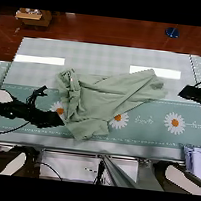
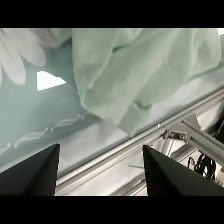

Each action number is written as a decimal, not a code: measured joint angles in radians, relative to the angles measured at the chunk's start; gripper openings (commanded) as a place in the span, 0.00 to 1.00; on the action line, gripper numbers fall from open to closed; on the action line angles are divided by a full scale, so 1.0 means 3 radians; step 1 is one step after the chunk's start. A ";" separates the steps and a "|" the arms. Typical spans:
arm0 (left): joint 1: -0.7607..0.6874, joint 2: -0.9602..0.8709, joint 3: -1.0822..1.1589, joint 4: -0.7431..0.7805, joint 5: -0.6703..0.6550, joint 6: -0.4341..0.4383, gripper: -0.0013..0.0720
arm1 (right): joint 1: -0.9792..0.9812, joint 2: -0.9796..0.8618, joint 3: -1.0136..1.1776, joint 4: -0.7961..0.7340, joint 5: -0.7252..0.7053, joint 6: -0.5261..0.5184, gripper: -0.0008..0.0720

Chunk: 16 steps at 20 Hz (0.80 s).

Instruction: Fold the shirts.

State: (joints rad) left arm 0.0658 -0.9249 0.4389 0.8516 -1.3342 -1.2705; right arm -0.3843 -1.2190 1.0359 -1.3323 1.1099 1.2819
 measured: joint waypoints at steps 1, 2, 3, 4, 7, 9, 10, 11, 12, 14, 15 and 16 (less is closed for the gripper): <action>-0.0041 -0.0062 -0.0015 -0.0036 0.0093 0.0009 0.88 | -0.0003 0.0000 -0.0015 0.0019 0.0003 -0.0009 0.79; -0.0093 -0.0150 -0.0029 -0.0090 0.0186 0.0010 0.88 | -0.0004 0.0000 -0.0028 0.0037 0.0006 -0.0014 0.79; -0.0158 -0.0253 -0.0037 -0.0141 0.0275 0.0013 0.87 | -0.0006 0.0000 -0.0034 0.0053 0.0011 -0.0023 0.79; -0.0228 -0.0359 -0.0043 -0.0175 0.0371 0.0014 0.85 | -0.0006 0.0000 -0.0042 0.0060 0.0013 -0.0023 0.79; -0.0486 -0.0697 -0.0051 -0.0342 0.0656 0.0064 0.30 | -0.0006 0.0000 -0.0052 0.0071 0.0045 -0.0024 0.79; -0.0612 -0.0857 -0.0055 -0.0537 0.0858 0.0090 0.04 | -0.0006 0.0000 -0.0055 0.0079 0.0075 -0.0025 0.79; -0.0649 -0.0905 -0.0055 -0.0641 0.0930 0.0112 0.04 | -0.0006 0.0000 -0.0055 0.0075 0.0089 -0.0023 0.81; -0.0679 -0.0940 -0.0045 -0.0748 0.0991 0.0131 0.04 | -0.0011 0.0000 -0.0055 0.0067 0.0100 -0.0005 0.81; -0.0701 -0.0960 -0.0032 -0.0814 0.1021 0.0146 0.04 | -0.0036 0.0000 -0.0056 0.0066 0.0104 0.0036 0.81; -0.0726 -0.0984 0.0000 -0.0914 0.1033 0.0170 0.04 | -0.0140 0.0000 -0.0057 0.0078 0.0093 0.0100 0.81; -0.0734 -0.0987 0.0011 -0.0945 0.1022 0.0188 0.04 | -0.0215 0.0000 -0.0057 0.0130 0.0072 0.0121 0.81; -0.0739 -0.0982 0.0020 -0.0970 0.1015 0.0201 0.04 | -0.0310 -0.0003 -0.0057 0.0212 0.0046 0.0130 0.81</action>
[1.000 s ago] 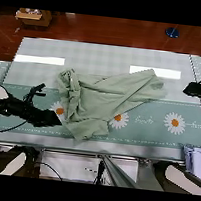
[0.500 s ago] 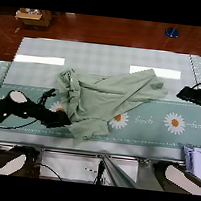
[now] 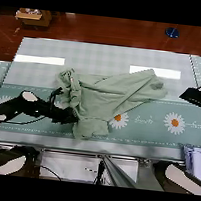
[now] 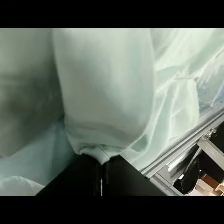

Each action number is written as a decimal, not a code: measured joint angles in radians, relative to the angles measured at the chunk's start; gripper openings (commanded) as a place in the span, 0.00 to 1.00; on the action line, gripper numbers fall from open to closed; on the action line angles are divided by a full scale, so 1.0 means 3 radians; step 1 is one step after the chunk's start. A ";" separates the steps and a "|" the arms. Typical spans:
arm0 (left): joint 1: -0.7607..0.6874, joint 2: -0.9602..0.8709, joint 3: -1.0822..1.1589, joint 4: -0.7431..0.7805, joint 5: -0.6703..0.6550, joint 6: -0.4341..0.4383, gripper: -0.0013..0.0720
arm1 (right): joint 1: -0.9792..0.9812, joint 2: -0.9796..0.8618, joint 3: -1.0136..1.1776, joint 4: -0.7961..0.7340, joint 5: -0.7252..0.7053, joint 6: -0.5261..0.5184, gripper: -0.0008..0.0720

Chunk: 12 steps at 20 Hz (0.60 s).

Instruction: Fold the shirts.

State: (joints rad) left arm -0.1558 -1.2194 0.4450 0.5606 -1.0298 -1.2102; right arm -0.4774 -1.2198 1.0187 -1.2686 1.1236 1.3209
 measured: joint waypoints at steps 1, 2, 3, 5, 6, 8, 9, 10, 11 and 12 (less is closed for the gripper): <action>-0.0004 0.0009 0.0005 -0.0019 -0.0014 0.0011 0.04 | -0.0093 -0.0011 0.0000 0.0098 -0.0034 0.0000 0.81; -0.0008 0.0019 0.0009 -0.0027 -0.0019 0.0027 0.04 | -0.0191 -0.0037 0.0000 0.0231 -0.0066 -0.0003 0.81; -0.0010 0.0031 0.0013 -0.0045 -0.0022 0.0050 0.04 | -0.0271 -0.0076 0.0000 0.0379 -0.0097 -0.0020 0.81; -0.0014 0.0053 0.0015 -0.0056 -0.0027 0.0086 0.04 | -0.0381 -0.0207 0.0000 0.0716 -0.0134 -0.0083 0.81; -0.0014 0.0062 0.0017 -0.0064 -0.0029 0.0094 0.04 | -0.0404 -0.0294 0.0000 0.0898 -0.0139 -0.0135 0.81; -0.0014 0.0074 0.0018 -0.0070 -0.0031 0.0111 0.04 | -0.0390 -0.0482 0.0000 0.1181 -0.0169 -0.0210 0.81; -0.0014 0.0076 0.0018 -0.0074 -0.0032 0.0113 0.04 | -0.0365 -0.0577 0.0000 0.1278 -0.0205 -0.0233 0.81; -0.0014 0.0080 0.0018 -0.0072 -0.0034 0.0118 0.04 | -0.0336 -0.0665 0.0000 0.1353 -0.0233 -0.0251 0.81; -0.0014 0.0080 0.0018 -0.0074 -0.0034 0.0122 0.04 | -0.0299 -0.0753 0.0000 0.1406 -0.0264 -0.0267 0.81; -0.0014 0.0083 0.0018 -0.0074 -0.0036 0.0123 0.04 | -0.0263 -0.0829 0.0000 0.1450 -0.0292 -0.0278 0.81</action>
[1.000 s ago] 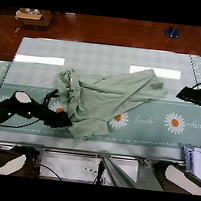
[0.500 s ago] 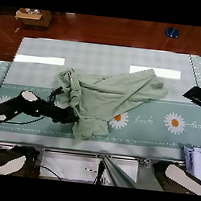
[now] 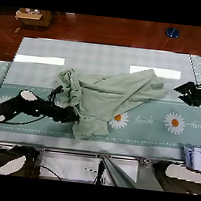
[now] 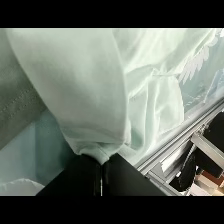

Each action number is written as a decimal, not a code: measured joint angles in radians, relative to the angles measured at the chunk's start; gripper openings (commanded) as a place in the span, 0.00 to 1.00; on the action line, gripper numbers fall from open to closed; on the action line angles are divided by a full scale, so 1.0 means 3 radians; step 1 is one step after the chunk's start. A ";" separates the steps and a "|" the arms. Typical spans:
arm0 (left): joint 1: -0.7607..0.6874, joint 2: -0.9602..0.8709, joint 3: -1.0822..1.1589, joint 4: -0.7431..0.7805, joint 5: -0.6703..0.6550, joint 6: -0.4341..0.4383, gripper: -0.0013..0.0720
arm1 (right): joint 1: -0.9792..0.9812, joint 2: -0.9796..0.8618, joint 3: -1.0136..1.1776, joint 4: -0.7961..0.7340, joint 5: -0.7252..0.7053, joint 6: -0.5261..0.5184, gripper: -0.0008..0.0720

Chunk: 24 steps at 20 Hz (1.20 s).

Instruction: Fold the shirts.

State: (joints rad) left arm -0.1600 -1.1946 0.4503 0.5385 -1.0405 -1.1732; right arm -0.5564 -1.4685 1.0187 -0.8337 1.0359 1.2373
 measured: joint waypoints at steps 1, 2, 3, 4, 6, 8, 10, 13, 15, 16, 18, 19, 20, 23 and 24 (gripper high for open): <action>0.0000 0.0000 0.0000 0.0000 -0.0001 0.0000 0.04 | 0.0034 -0.0069 0.0000 0.0029 -0.0036 -0.0008 0.81; 0.0000 0.0000 0.0000 0.0000 -0.0001 0.0001 0.04 | 0.0079 -0.0139 0.0000 0.0057 -0.0083 -0.0015 0.81; 0.0000 0.0000 0.0000 -0.0001 -0.0001 0.0003 0.04 | 0.0125 -0.0200 0.0000 0.0075 -0.0104 -0.0024 0.81; 0.0000 0.0000 0.0000 -0.0001 -0.0001 0.0004 0.04 | 0.0175 -0.0261 0.0000 0.0088 -0.0120 -0.0034 0.81; 0.0000 0.0000 0.0000 -0.0001 -0.0001 0.0008 0.04 | 0.0273 -0.0362 0.0004 0.0155 -0.0156 -0.0050 0.77; 0.0000 0.0000 0.0000 -0.0003 0.0001 0.0008 0.04 | 0.0381 -0.0451 0.0006 0.0196 -0.0220 -0.0057 0.41; 0.0000 0.0000 0.0015 -0.0003 0.0000 0.0011 0.04 | 0.0487 -0.0514 -0.0001 0.0206 -0.0319 -0.0056 0.04; 0.0004 0.0031 0.0139 0.0001 -0.0001 0.0052 0.04 | 0.0598 -0.0512 0.0034 0.0268 -0.0403 -0.0114 0.04; 0.0022 0.0118 0.0337 0.0003 -0.0008 0.0069 0.04 | 0.0623 -0.0399 0.0153 0.0333 -0.0327 -0.0223 0.04; 0.0042 0.0192 0.0479 0.0001 -0.0009 0.0076 0.04 | 0.0632 -0.0310 0.0238 0.0362 -0.0244 -0.0290 0.04; 0.0118 0.0403 0.0877 0.0003 -0.0018 0.0085 0.04 | 0.0645 -0.0043 0.0468 0.0367 -0.0034 -0.0404 0.04; 0.0174 0.0521 0.1120 0.0000 -0.0019 0.0086 0.04 | 0.0646 0.0135 0.0612 0.0394 0.0038 -0.0445 0.04; 0.0252 0.0651 0.1403 0.0004 -0.0032 0.0086 0.04 | 0.0646 0.0303 0.0749 0.0374 0.0111 -0.0472 0.04; 0.0581 0.1012 0.2358 0.0006 -0.0020 0.0089 0.04 | 0.0650 0.0872 0.1236 0.0390 0.0179 -0.0497 0.04; 0.0703 0.1110 0.2668 0.0018 -0.0010 0.0092 0.04 | 0.0650 0.1064 0.1406 0.0390 0.0174 -0.0477 0.04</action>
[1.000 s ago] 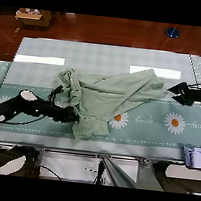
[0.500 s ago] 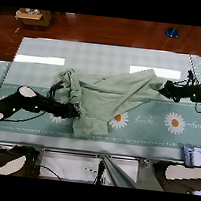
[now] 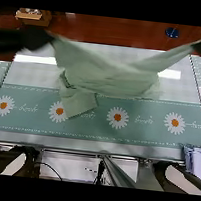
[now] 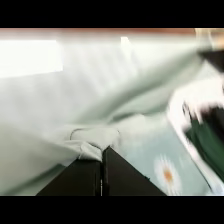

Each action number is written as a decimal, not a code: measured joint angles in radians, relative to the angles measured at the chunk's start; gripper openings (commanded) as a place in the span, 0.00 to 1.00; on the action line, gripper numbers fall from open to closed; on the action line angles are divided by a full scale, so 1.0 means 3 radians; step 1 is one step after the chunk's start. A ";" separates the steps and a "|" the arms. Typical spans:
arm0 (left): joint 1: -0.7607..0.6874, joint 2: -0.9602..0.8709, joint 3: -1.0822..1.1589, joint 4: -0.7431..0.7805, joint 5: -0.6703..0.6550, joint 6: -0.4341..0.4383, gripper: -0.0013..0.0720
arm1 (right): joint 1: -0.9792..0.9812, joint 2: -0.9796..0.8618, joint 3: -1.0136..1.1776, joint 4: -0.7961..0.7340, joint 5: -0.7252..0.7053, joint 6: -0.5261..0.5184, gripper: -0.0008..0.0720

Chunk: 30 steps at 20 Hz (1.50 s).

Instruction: Fold the shirts.

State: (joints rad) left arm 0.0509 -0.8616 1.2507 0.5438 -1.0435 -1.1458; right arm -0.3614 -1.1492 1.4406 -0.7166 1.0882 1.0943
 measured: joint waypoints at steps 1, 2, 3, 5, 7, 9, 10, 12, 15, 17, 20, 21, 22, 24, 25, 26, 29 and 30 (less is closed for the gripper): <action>0.0136 0.0088 0.0332 0.0033 0.0008 0.0001 0.04 | 0.0000 0.0170 0.0146 0.0005 -0.0023 0.0041 0.04; 0.0259 0.0160 0.0624 0.0070 0.0011 0.0004 0.04 | 0.0000 0.0332 0.0286 0.0005 -0.0057 0.0104 0.04; 0.0385 0.0233 0.0926 0.0107 0.0038 0.0006 0.04 | 0.0000 0.0502 0.0431 0.0000 -0.0099 0.0178 0.04; 0.0595 0.0354 0.1427 0.0229 0.0050 0.0006 0.04 | 0.0003 0.0799 0.0697 -0.0036 -0.0193 0.0319 0.04; 0.0739 0.0481 0.1826 0.0375 0.0051 0.0005 0.04 | 0.0003 0.1061 0.0955 -0.0183 -0.0254 0.0507 0.04; 0.0816 0.0615 0.2118 0.0534 0.0052 -0.0047 0.04 | 0.0003 0.1300 0.1193 -0.0441 -0.0275 0.0745 0.04; 0.0842 0.0693 0.2251 0.0629 0.0053 -0.0130 0.04 | 0.0003 0.1405 0.1292 -0.0594 -0.0256 0.0872 0.04; 0.0871 0.0841 0.2447 0.0900 -0.0065 -0.0356 0.04 | 0.0003 0.1603 0.1497 -0.0931 -0.0094 0.1134 0.04; 0.0894 0.1039 0.2605 0.1266 -0.0477 -0.0802 0.04 | 0.0003 0.1776 0.1723 -0.1292 0.0464 0.1371 0.04; 0.0899 0.1110 0.2650 0.1419 -0.0879 -0.1081 0.04 | 0.0003 0.1831 0.1817 -0.1429 0.0954 0.1465 0.04; 0.0903 0.1139 0.2679 0.1562 -0.1520 -0.1320 0.04 | 0.0011 0.1815 0.1865 -0.1572 0.1663 0.1503 0.04; 0.0903 0.1128 0.2677 0.1595 -0.1712 -0.1349 0.04 | 0.0025 0.1799 0.1840 -0.1614 0.1887 0.1497 0.04; 0.0904 0.1111 0.2646 0.1624 -0.1930 -0.1357 0.04 | 0.0046 0.1780 0.1793 -0.1630 0.2059 0.1486 0.04; 0.0900 0.1088 0.2471 0.1676 -0.2242 -0.1358 0.04 | 0.0079 0.1745 0.1606 -0.1656 0.2274 0.1460 0.04; 0.0896 0.1080 0.2332 0.1696 -0.2338 -0.1354 0.04 | 0.0085 0.1733 0.1466 -0.1680 0.2332 0.1438 0.04; 0.0896 0.1067 0.2160 0.1724 -0.2412 -0.1303 0.04 | 0.0093 0.1717 0.1283 -0.1694 0.2384 0.1414 0.04; 0.0896 0.0963 0.1551 0.1841 -0.2345 -0.1091 0.04 | 0.0106 0.1532 0.0688 -0.1705 0.2420 0.1294 0.04; 0.0894 0.0885 0.1329 0.1849 -0.2258 -0.1029 0.04 | 0.0109 0.1409 0.0540 -0.1717 0.2405 0.1260 0.04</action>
State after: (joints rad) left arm 0.3191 -0.5961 1.6493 1.0985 -1.7210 -1.4544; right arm -0.3286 -0.7265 1.6028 -1.2316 1.8095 1.4723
